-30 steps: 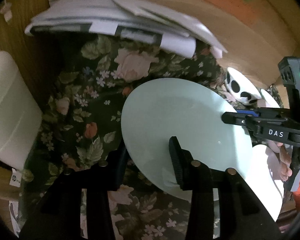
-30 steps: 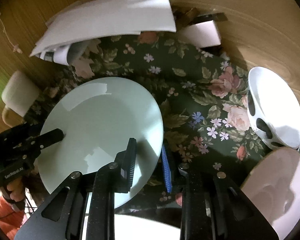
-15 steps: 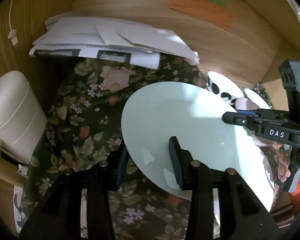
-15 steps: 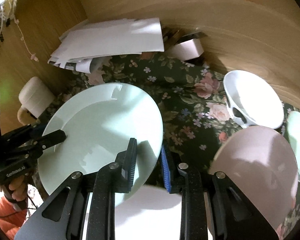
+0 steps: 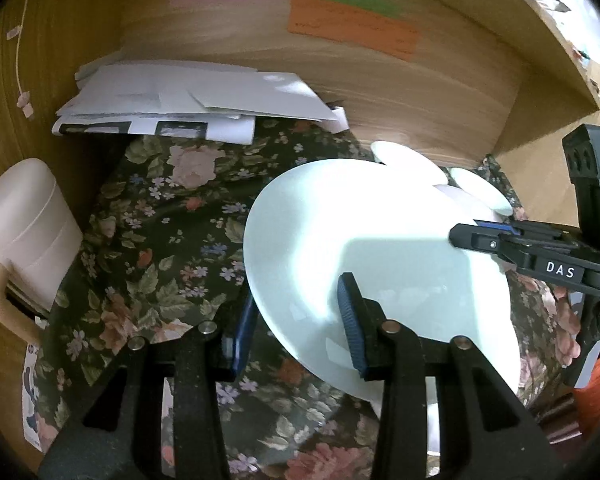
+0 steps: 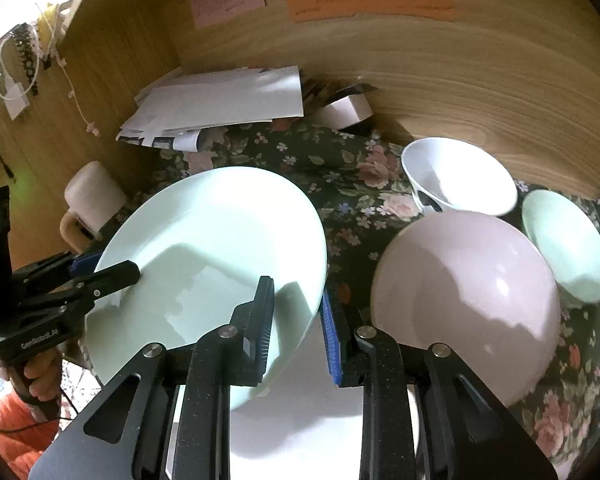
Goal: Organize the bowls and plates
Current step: 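Carry the mint green plate with the left tool and lower it onto the white plate, then open the left tool to release the mint green plate, then move the left tool to the pale pink plate and grip its rim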
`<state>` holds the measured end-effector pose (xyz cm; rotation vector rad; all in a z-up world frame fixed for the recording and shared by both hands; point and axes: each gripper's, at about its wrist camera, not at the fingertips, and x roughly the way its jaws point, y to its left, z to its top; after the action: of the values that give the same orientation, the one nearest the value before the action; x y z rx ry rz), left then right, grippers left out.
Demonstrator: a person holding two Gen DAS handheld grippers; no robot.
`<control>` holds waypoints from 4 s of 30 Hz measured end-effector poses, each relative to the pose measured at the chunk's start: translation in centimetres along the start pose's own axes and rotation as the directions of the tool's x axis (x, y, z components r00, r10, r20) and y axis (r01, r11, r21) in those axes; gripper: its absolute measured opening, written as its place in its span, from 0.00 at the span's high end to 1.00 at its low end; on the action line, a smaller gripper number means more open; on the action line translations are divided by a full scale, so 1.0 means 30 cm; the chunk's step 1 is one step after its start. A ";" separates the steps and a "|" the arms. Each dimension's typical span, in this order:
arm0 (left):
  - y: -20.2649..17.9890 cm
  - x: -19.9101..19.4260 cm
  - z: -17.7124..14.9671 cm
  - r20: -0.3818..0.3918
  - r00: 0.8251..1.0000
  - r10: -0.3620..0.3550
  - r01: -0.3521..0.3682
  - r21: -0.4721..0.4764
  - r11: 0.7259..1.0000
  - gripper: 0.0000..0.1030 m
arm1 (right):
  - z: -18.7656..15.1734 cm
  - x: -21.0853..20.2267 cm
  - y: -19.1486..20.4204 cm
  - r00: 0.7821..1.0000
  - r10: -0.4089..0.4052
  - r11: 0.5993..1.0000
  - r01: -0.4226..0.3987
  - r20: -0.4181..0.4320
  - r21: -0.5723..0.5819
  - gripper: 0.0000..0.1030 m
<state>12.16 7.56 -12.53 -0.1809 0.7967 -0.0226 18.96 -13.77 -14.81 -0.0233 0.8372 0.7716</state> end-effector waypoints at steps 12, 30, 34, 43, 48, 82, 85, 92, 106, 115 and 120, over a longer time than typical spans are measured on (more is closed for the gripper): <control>-0.116 -0.068 -0.055 0.016 1.000 -0.023 0.023 0.037 0.999 0.61 | -0.113 -0.135 -0.018 0.998 -0.017 0.999 0.016 0.057 0.029 0.80; -0.209 -0.066 -0.169 -0.038 0.998 -0.051 0.053 0.051 0.997 0.61 | -0.270 -0.191 -0.062 0.999 -0.016 0.995 0.011 0.047 0.095 0.80; -0.217 -0.043 -0.183 -0.057 0.997 -0.052 0.055 0.052 0.997 0.61 | -0.295 -0.184 -0.081 0.999 -0.008 0.993 0.003 0.040 0.118 0.80; -0.232 0.015 -0.212 -0.104 0.993 -0.053 0.058 0.051 0.997 0.61 | -0.328 -0.154 -0.122 1.000 0.001 0.987 -0.003 0.013 0.163 0.79; -0.230 0.032 -0.216 -0.106 0.994 -0.040 0.046 0.058 0.997 0.62 | -0.335 -0.138 -0.134 1.000 0.013 0.985 -0.014 0.004 0.174 0.79; -0.240 0.054 -0.184 -0.080 0.996 0.035 -0.025 0.121 0.992 0.50 | -0.327 -0.174 -0.137 0.997 -0.066 0.985 0.060 0.033 0.164 0.74; -0.245 0.015 -0.155 -0.034 0.999 0.031 -0.027 0.120 0.992 0.42 | -0.318 -0.214 -0.144 0.994 -0.086 0.983 0.073 0.070 0.168 0.65; -0.293 -0.059 -0.082 0.072 0.997 0.022 -0.032 0.147 0.989 0.21 | -0.274 -0.301 -0.152 0.973 -0.158 0.978 0.131 0.168 0.163 0.42; -0.411 0.032 0.076 0.095 0.995 0.004 -0.021 0.181 0.983 0.08 | -0.156 -0.342 -0.246 0.933 -0.263 0.955 0.215 0.246 0.206 0.19; -0.462 0.205 0.169 -0.002 1.000 -0.008 0.008 0.175 0.985 0.08 | -0.106 -0.273 -0.339 0.932 -0.288 0.943 0.236 0.219 0.234 0.19; -0.487 0.305 0.192 -0.051 0.999 0.009 0.001 0.191 0.982 0.08 | -0.098 -0.221 -0.390 0.937 -0.295 0.938 0.247 0.187 0.241 0.19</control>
<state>23.36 -6.76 -12.59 0.0037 0.8414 -0.0999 21.54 -27.27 -15.51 0.1345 0.6822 0.4091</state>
